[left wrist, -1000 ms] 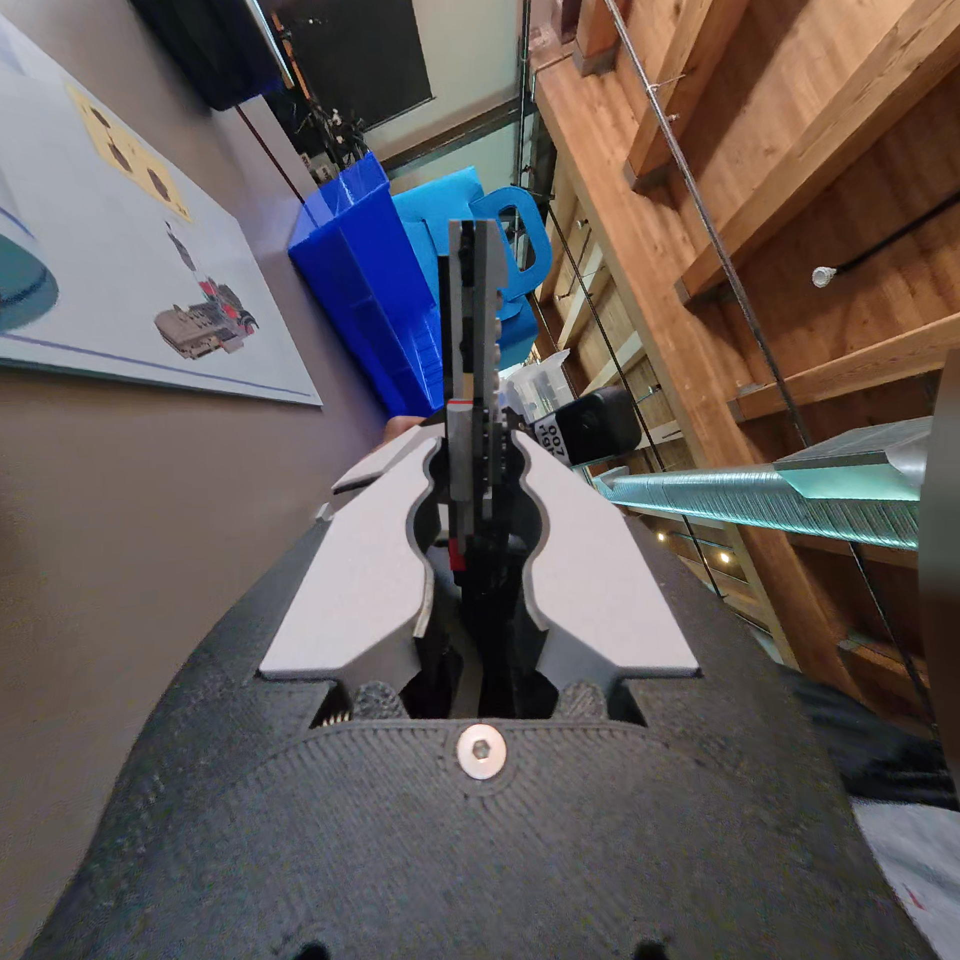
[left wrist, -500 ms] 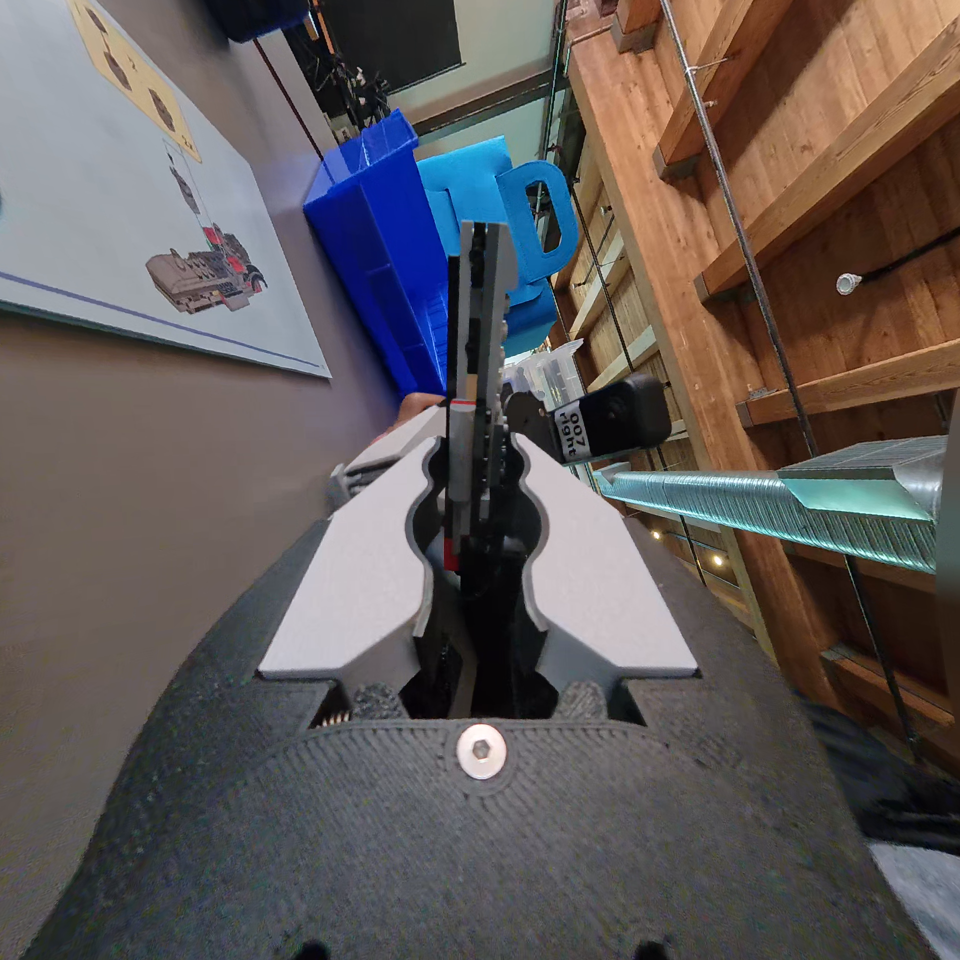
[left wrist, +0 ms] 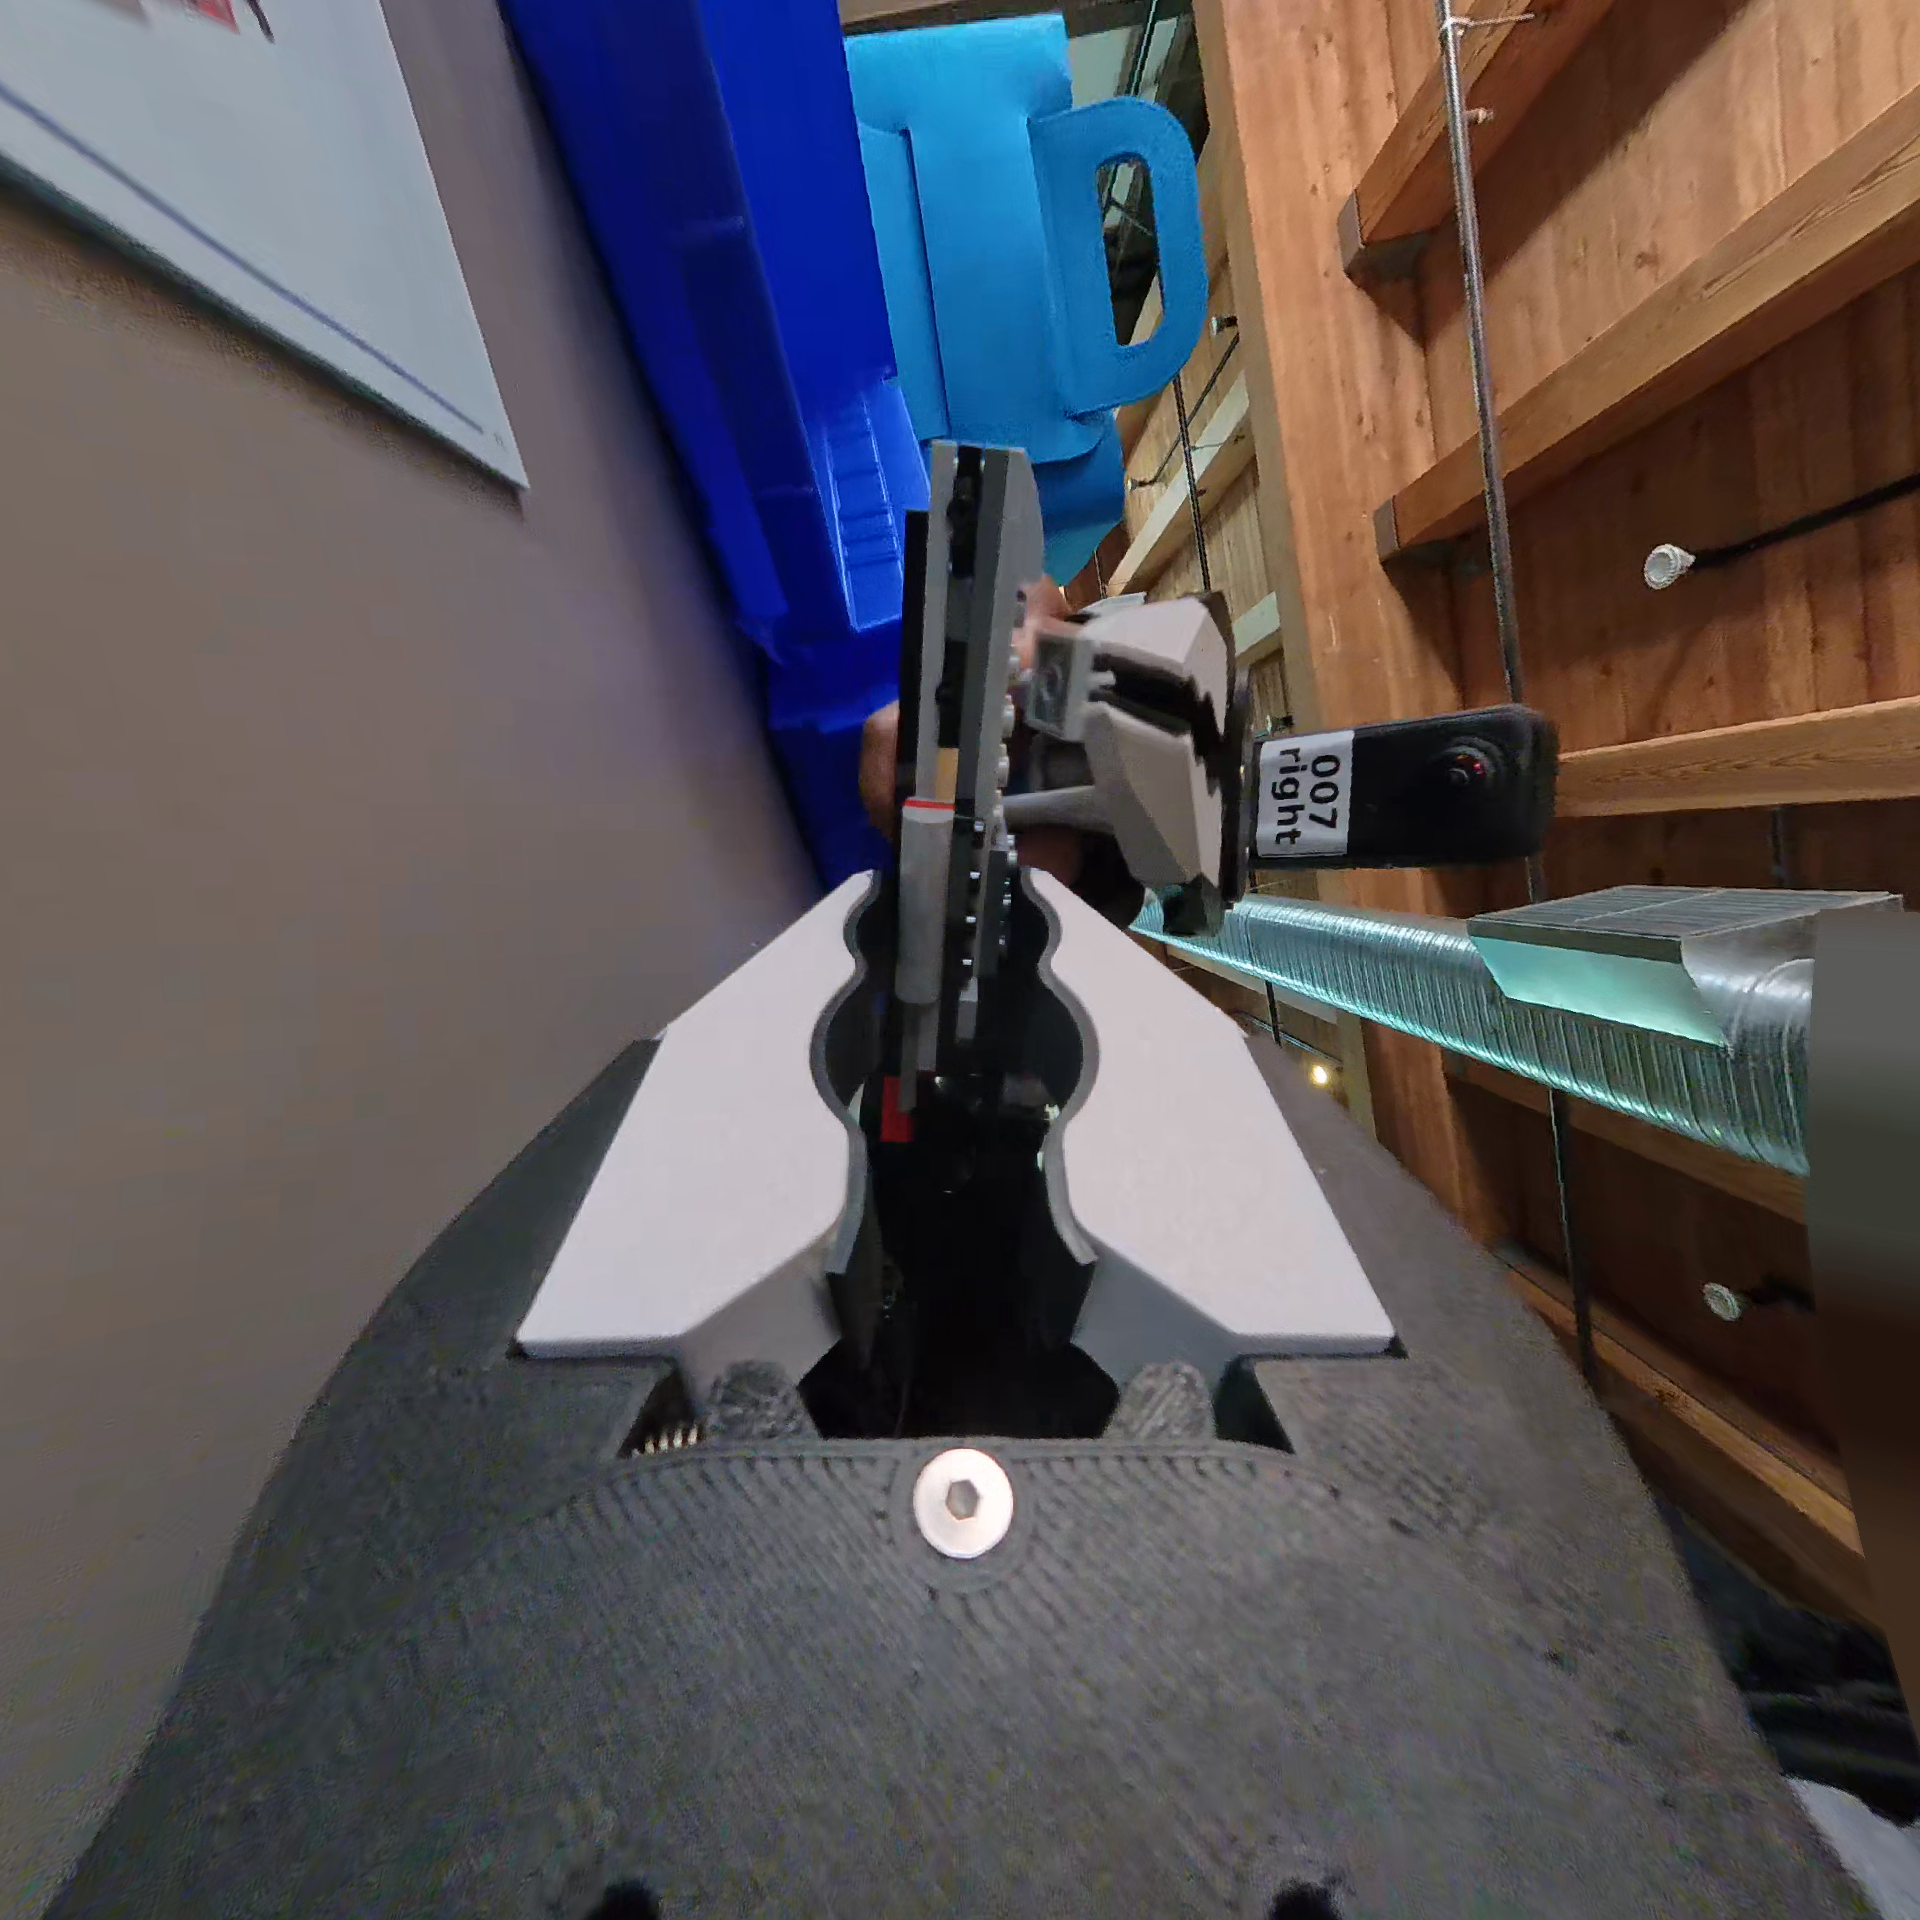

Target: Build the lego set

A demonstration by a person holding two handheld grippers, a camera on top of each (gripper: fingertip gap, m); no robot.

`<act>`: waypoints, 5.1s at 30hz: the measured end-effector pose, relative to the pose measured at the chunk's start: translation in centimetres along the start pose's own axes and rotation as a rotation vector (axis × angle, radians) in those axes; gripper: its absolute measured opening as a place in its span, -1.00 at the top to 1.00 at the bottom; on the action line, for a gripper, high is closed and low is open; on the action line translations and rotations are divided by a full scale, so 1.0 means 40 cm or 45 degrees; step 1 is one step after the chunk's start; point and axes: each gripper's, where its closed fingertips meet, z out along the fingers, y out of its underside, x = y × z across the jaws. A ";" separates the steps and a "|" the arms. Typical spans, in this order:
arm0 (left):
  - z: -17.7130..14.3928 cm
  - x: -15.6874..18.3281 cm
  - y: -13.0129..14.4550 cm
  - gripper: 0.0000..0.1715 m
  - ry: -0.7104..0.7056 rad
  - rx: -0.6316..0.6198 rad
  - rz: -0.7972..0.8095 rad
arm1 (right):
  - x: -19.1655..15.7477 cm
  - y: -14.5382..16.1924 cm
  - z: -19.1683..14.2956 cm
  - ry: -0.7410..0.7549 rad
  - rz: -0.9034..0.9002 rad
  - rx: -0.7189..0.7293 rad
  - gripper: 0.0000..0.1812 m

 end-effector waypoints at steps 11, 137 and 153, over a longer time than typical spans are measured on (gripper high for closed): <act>0.030 -0.018 0.022 0.75 -0.045 -0.023 -0.002 | 0.003 0.037 -0.006 0.002 -0.010 -0.085 0.93; 0.040 0.048 0.053 0.74 0.035 -0.141 0.375 | -0.046 0.001 -0.007 -0.530 1.327 0.359 0.44; 0.027 0.013 0.038 0.75 -0.051 -0.133 0.283 | -0.004 0.059 -0.005 -0.350 1.335 0.254 0.60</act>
